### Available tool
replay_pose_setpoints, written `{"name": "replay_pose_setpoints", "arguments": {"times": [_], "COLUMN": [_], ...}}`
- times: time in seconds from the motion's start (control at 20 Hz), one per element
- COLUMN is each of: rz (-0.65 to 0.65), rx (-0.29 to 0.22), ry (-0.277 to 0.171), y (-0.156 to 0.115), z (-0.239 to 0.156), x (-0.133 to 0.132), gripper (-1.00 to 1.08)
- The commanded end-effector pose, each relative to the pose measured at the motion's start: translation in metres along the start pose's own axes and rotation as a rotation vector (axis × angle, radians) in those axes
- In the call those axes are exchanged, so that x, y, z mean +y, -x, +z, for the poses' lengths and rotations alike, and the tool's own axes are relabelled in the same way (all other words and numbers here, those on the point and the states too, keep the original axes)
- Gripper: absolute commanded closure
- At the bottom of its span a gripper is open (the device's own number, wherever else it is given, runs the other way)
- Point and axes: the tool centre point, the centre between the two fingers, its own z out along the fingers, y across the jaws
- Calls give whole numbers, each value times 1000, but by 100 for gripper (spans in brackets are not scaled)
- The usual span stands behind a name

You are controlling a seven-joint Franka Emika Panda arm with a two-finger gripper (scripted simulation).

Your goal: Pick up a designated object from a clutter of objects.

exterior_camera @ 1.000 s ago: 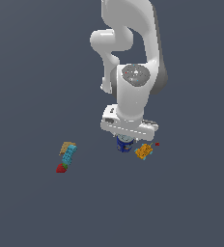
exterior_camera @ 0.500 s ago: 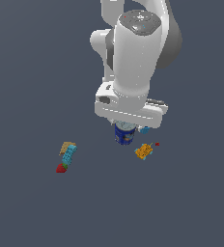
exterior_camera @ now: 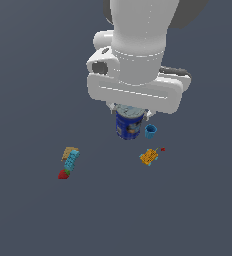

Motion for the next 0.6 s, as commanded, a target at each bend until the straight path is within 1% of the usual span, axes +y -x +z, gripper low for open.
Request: {"name": "replay_pose_setpoints", "arguments": {"times": [0.0,0.25,0.55], "rz": [0,0,0], "rx": [3,3,3], "ry": [-1,-1,0], "y": [-5,-12,-17], "z": [-22,-50,-68], "x": [1,1,2], "gripper": [108,108,108]}}
